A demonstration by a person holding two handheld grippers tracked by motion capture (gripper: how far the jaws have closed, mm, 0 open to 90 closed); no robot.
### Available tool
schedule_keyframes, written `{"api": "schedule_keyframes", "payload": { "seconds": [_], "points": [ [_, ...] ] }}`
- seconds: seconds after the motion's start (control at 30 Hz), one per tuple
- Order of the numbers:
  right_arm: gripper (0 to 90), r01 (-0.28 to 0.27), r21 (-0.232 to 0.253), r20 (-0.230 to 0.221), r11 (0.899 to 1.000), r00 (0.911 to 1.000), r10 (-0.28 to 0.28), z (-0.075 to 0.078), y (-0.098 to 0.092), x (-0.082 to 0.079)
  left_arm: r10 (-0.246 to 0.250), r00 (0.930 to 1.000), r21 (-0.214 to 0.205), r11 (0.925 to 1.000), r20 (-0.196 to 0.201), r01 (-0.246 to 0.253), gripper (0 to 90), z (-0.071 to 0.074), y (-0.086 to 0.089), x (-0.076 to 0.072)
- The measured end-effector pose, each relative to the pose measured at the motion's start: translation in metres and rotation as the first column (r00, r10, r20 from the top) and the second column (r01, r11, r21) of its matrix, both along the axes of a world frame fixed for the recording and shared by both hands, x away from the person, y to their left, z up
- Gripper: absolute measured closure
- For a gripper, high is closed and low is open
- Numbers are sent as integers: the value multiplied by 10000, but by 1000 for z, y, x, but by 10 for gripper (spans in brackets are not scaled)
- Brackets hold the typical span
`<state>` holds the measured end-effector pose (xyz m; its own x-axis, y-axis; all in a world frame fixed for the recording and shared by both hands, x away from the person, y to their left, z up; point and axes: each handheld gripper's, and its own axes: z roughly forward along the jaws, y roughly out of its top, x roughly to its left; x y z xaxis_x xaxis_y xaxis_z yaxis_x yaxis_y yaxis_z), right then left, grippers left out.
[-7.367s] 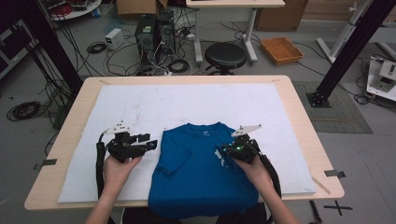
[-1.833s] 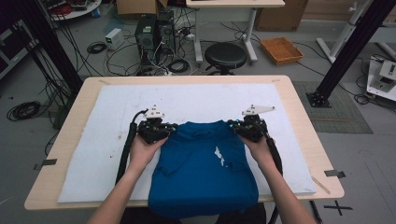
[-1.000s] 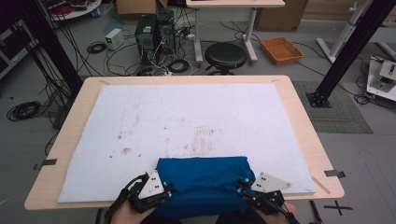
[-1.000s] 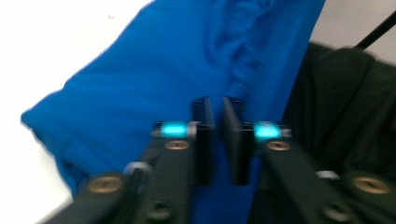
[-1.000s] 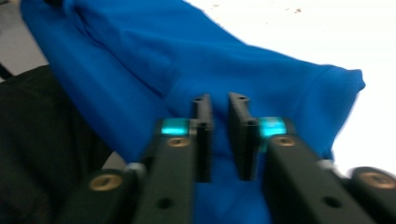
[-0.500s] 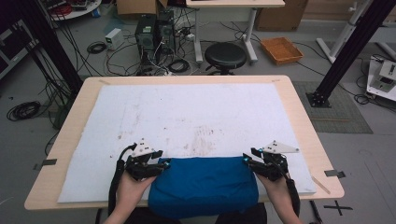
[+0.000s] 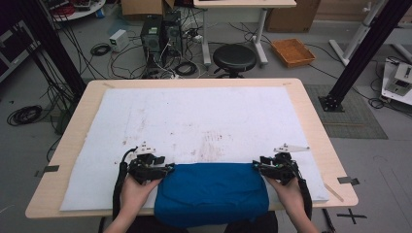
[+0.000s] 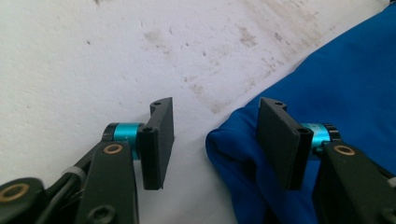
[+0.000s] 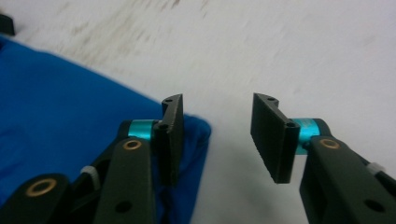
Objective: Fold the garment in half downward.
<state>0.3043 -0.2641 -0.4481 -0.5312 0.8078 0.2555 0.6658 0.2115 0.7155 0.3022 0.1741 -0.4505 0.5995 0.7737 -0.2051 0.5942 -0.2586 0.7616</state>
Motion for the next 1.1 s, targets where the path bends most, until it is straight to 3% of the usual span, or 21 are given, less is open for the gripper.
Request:
{"api": "schedule_keyframes", "payload": {
  "seconds": [0.03,0.07,0.17,0.37,0.57,0.7,0.83,0.97,1.1],
  "points": [
    [718,-223,9,3,9998,9998,223,-2,2,-1,-232,9996,-155,9996,-145,230,560,0,1,-1],
    [781,-384,15,70,9993,9992,384,-2,3,-3,-563,9976,-475,9974,-399,544,707,-1,2,-1],
    [823,-558,-163,157,9983,9983,561,0,5,-4,-643,9971,-547,9966,-406,621,806,-1,2,-2],
    [830,-529,168,672,9985,9964,516,9,0,6,-581,9978,-396,9975,312,593,831,10,6,12],
    [830,-266,102,988,9996,9948,254,21,4,50,-536,9932,335,9982,1034,504,831,25,2,56],
    [829,73,13,910,10000,9958,-74,25,5,82,-367,9946,358,9988,967,334,830,28,2,89],
    [829,235,-200,937,9995,9954,-215,24,8,105,-234,9942,714,9973,1052,160,830,25,-2,112],
    [829,372,-268,910,9989,9952,-346,20,12,124,34,9931,721,9973,1169,-119,829,20,-1,124],
    [829,461,-419,880,9981,9952,-422,14,15,132,190,9960,808,9964,868,-260,829,13,0,132]
  ]
}}
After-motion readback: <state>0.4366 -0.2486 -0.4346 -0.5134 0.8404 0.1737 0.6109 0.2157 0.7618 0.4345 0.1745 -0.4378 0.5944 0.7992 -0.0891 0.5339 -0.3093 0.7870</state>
